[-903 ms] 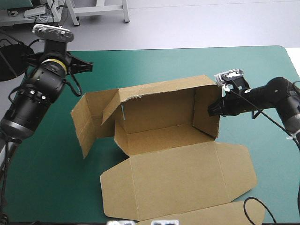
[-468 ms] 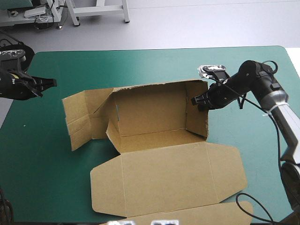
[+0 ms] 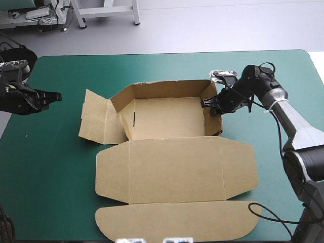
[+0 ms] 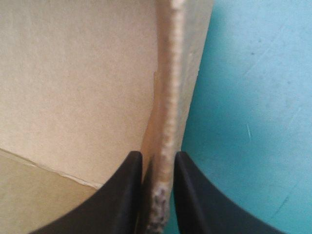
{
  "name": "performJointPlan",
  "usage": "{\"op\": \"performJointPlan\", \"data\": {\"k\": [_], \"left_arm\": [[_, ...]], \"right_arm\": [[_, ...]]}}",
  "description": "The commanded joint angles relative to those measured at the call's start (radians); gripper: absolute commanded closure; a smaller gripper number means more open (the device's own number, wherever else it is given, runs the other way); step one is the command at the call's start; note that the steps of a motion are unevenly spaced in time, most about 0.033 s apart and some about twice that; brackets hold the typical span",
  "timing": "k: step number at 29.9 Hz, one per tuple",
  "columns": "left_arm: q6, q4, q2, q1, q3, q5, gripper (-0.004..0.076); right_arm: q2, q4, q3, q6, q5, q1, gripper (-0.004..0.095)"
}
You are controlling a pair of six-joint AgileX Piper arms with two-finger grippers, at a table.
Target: Fold the box
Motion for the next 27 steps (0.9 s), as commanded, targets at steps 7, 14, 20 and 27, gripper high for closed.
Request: {"op": "performJointPlan", "data": {"k": [7,14,20,27], "left_arm": [[0.008,-0.028,-0.034,0.001,-0.033,-0.001,0.0731],[0.008,-0.027,-0.034,0.001,-0.033,-0.003,0.0731],[0.008,-0.027,-0.034,0.001,-0.033,0.008,0.0731],[0.008,-0.052,-0.034,0.001,-0.033,0.034,0.0731]], "right_arm": [[-0.058,-0.170,-0.347,0.026,0.178,0.015,0.0549],[-0.100,-0.136,-0.542,0.074,0.185,0.015,0.0557],[-0.147,-0.139,-0.513,0.127,0.185,0.015,0.0557],[-0.175,-0.135,-0.324,0.127,0.180,0.015,0.0557]]}}
